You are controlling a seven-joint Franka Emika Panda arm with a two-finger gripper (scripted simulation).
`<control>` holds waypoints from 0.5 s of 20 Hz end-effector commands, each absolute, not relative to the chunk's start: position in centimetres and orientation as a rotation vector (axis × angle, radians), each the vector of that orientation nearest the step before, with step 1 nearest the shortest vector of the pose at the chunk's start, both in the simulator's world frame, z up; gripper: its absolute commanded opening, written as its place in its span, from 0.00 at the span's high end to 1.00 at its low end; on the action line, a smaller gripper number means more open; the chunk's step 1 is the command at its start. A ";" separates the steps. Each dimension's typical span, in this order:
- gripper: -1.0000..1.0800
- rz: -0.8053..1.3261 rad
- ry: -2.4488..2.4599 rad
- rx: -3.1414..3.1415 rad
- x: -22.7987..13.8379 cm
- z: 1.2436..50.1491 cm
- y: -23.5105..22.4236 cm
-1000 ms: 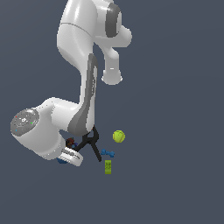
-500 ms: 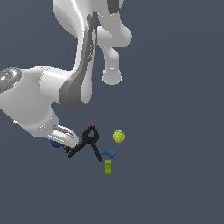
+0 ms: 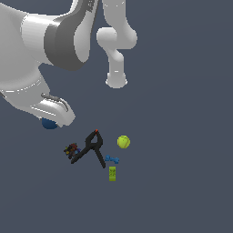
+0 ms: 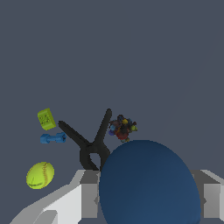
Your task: Pick up a designated object from a clutter of objects.
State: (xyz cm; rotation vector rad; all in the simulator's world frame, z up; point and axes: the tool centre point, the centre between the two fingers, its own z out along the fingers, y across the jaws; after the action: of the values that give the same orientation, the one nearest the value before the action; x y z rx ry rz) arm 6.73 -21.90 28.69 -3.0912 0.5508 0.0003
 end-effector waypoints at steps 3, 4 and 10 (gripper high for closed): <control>1.00 0.000 0.551 -3.092 5.2 32.8 -22.0; 1.00 0.000 0.551 -3.092 4.9 33.6 -22.1; 1.00 0.000 0.551 -3.093 3.8 37.0 -22.2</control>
State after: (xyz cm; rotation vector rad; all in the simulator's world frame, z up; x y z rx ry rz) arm 4.05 -22.21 36.26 -3.0926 0.5512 -0.0012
